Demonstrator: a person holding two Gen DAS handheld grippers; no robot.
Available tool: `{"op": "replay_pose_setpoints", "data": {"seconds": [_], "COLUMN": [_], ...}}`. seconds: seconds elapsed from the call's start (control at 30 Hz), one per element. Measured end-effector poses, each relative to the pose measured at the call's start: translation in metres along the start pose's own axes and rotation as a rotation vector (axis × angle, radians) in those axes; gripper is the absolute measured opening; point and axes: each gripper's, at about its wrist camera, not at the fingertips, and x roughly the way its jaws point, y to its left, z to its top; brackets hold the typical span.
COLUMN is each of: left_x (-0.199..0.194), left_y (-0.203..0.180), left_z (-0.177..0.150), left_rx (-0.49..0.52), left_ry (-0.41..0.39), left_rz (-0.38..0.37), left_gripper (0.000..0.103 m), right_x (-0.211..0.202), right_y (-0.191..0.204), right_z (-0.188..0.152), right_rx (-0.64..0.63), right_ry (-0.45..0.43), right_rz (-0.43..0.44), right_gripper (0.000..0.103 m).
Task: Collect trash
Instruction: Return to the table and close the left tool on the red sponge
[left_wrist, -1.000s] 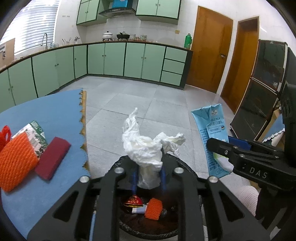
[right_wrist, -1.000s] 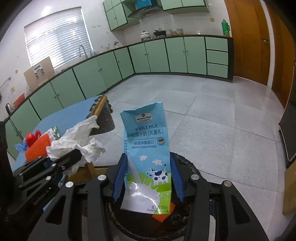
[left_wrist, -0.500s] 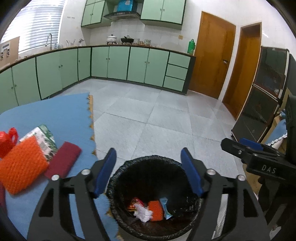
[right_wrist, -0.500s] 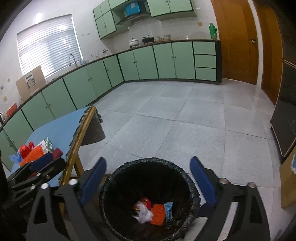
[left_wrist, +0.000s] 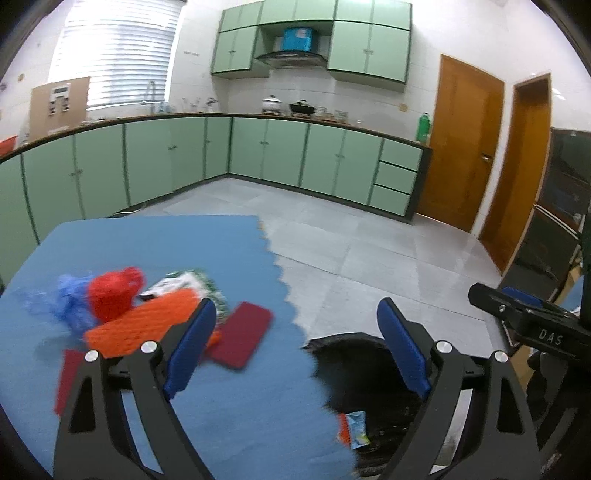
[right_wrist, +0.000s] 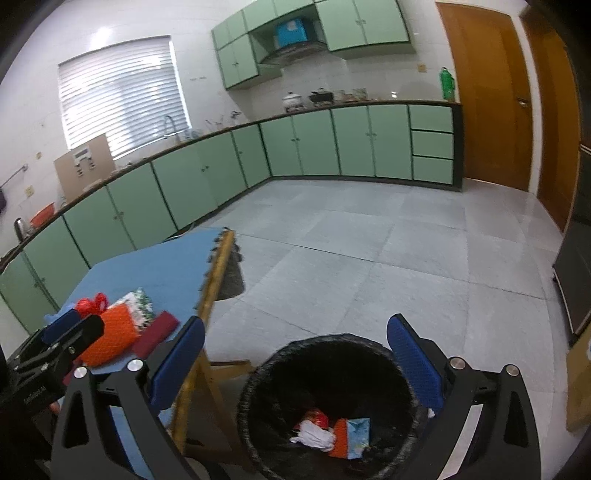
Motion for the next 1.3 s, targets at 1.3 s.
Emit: {"op": "replay_pose_setpoints", "data": {"seconds": [1.3], "left_x": [-0.01], "left_y": [0.179], "left_z": [-0.059], "left_rx": [-0.201], "left_ry": [0.193], "left_rz": [0.354], "left_gripper": [0.083], "right_x": [0.048], "right_y": [0.159], "right_z": [-0.041], "right_rx": [-0.213], "right_ry": [0.054], "right_rz": [0.185], "right_gripper": [0.097]}}
